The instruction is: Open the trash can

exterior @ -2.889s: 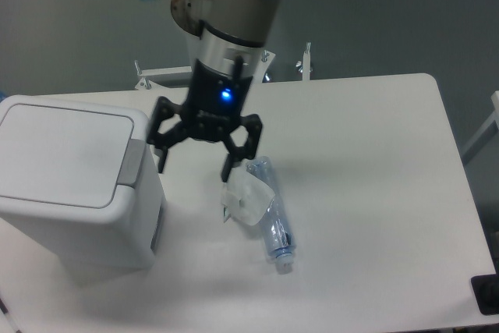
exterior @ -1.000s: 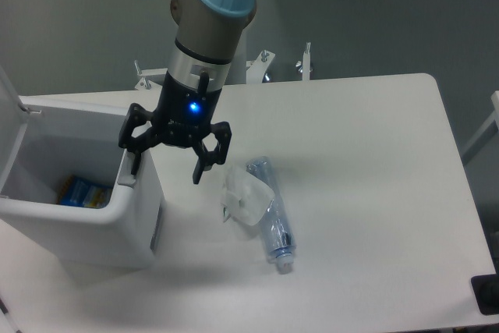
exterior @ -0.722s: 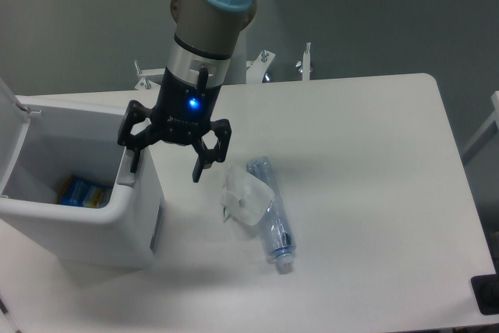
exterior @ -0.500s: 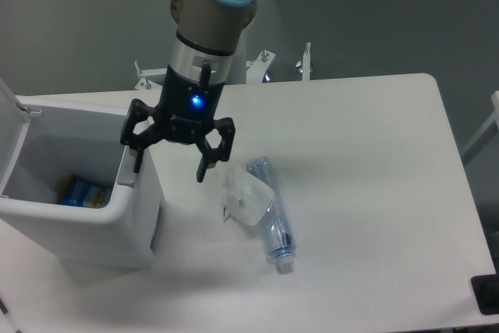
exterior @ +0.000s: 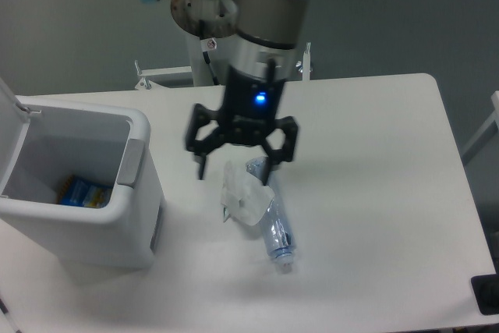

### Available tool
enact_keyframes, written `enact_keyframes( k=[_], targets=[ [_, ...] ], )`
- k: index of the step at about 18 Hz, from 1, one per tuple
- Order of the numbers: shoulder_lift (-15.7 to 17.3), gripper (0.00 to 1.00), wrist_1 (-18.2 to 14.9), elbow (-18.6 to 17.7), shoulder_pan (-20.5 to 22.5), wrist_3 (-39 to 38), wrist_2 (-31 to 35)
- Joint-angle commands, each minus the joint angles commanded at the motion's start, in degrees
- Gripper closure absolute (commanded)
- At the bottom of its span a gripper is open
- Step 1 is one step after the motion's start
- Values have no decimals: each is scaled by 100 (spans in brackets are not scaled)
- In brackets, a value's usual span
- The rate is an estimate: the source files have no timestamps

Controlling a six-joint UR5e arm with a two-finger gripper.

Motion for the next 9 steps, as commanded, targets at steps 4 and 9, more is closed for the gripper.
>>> enact_keyframes(
  k=[4,9],
  targets=[
    [-255,0,-9,193,334,747,0],
    [-519,0,-44,273,519,1749,446]
  ],
)
